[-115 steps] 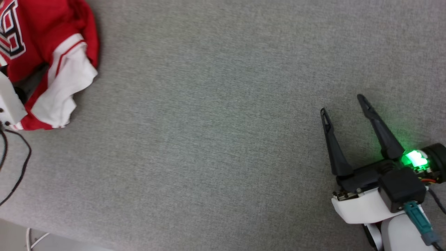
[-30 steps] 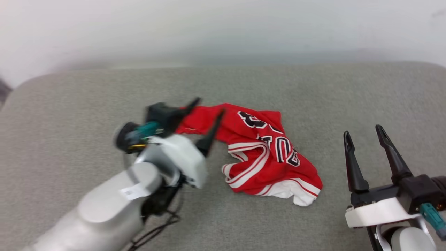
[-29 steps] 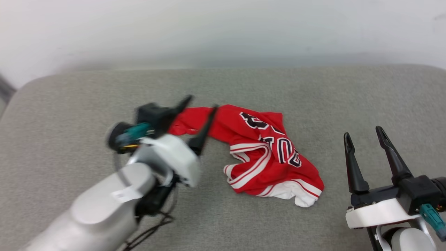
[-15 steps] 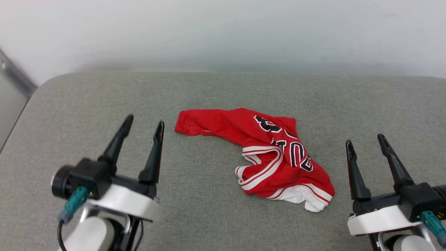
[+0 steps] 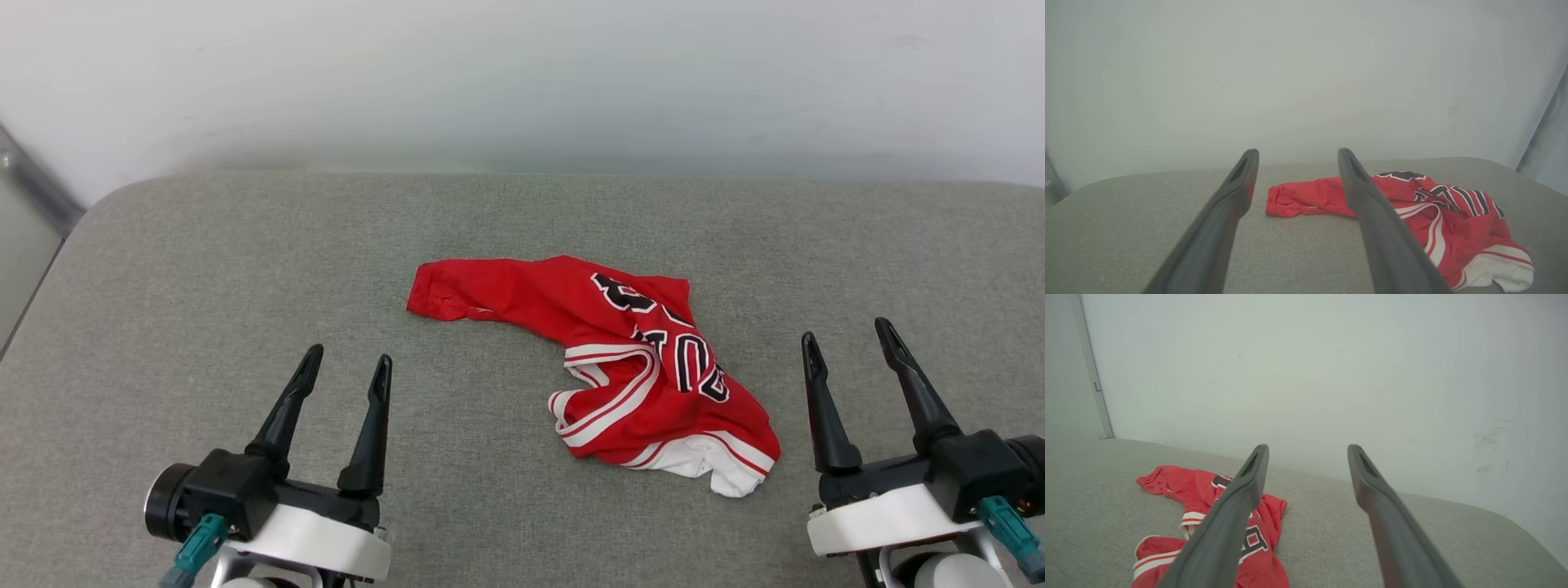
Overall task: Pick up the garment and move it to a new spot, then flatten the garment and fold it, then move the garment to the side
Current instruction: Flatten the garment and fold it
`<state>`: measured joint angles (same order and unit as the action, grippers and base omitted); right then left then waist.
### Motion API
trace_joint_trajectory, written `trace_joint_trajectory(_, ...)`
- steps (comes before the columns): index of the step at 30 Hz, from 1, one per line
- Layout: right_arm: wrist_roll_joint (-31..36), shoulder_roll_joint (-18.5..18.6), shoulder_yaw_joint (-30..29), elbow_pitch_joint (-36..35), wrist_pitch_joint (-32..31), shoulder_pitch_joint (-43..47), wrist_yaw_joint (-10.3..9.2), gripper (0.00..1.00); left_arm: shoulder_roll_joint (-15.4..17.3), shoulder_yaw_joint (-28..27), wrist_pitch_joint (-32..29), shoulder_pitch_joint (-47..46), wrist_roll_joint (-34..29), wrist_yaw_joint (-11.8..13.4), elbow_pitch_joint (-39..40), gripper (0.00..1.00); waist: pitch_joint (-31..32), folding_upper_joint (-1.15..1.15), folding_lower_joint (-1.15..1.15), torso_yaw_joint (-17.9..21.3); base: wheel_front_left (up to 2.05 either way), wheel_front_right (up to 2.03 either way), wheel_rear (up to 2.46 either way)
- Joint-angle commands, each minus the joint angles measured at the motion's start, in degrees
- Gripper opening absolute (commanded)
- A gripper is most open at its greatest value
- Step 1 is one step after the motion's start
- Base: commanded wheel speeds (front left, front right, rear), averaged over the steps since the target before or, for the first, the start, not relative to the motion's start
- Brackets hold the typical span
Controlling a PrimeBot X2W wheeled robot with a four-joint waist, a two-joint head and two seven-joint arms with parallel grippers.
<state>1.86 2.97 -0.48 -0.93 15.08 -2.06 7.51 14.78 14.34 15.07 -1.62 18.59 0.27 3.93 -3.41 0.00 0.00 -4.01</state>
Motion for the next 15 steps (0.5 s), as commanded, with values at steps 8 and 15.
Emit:
trace_joint_trajectory(8,1.33,-0.17,0.50,-0.16,0.13,-0.52,-0.04,1.00,-4.15,-4.82,0.15,-0.08,-3.75,-3.84,-0.59,1.00,-0.67,0.00,0.00,0.75,0.00,0.00,0.00)
trace_joint_trajectory(15,-1.65,5.05,9.36,0.55,-14.38,-1.39,-0.05,1.00,-7.02,-6.91,0.15,-0.76,-5.99,-6.21,-0.96,1.00,-2.44,0.00,0.00,0.15,0.00,0.00,0.00)
